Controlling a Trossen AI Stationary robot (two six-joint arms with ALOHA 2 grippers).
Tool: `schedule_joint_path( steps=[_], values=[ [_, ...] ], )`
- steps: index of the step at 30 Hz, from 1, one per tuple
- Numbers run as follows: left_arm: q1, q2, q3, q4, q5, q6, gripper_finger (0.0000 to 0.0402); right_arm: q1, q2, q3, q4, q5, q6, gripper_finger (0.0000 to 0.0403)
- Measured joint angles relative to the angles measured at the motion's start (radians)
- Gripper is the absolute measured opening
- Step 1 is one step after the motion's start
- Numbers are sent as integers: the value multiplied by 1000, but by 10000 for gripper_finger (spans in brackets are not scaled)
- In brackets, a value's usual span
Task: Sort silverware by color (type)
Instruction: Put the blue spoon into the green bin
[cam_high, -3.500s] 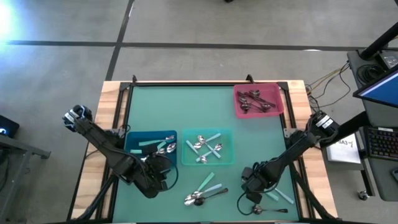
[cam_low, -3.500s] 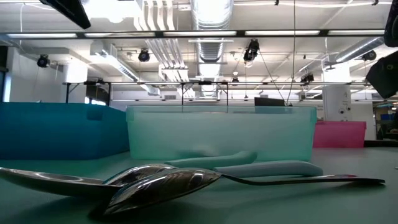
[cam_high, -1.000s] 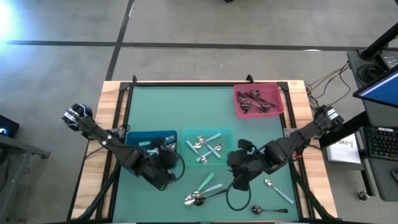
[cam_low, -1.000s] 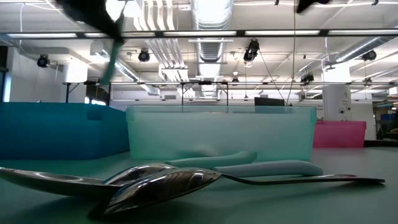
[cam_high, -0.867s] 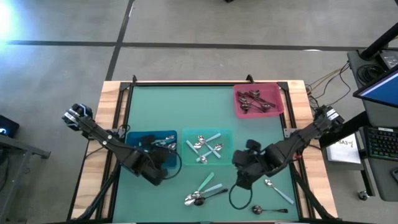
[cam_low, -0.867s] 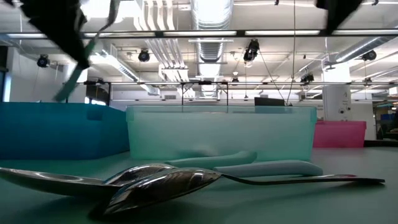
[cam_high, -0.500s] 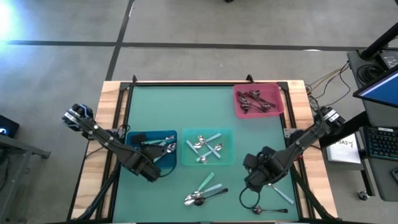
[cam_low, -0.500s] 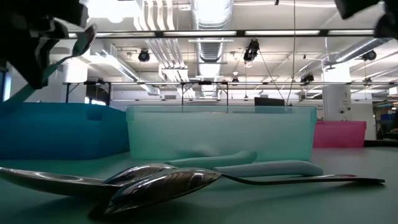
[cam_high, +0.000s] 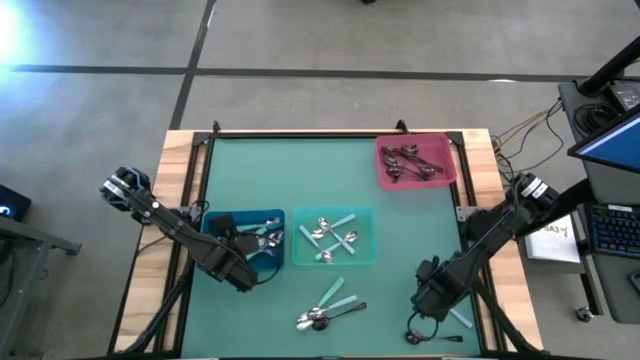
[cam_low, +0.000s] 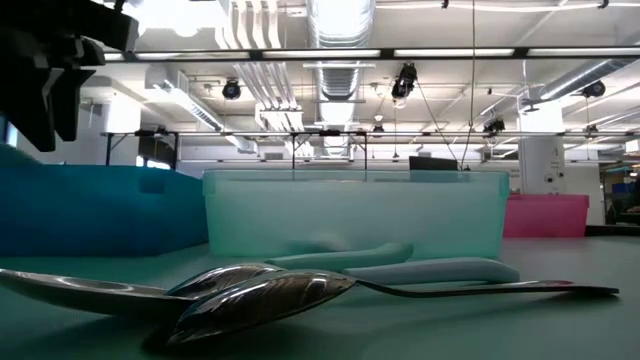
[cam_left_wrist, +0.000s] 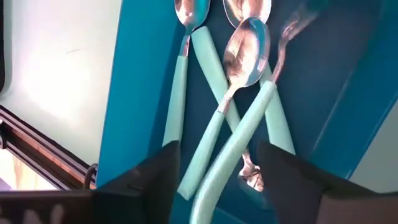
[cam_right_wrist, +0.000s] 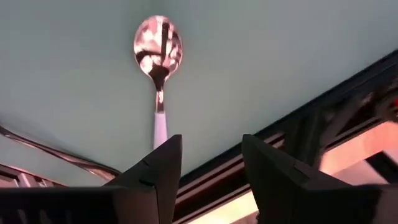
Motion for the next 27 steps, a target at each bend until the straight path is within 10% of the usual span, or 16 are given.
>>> schedule_joint_path(
  steps=[27],
  values=[
    [0, 1, 308, 164, -180, 164, 205, 57, 0, -237, 447, -16, 91, 143]
  ],
)
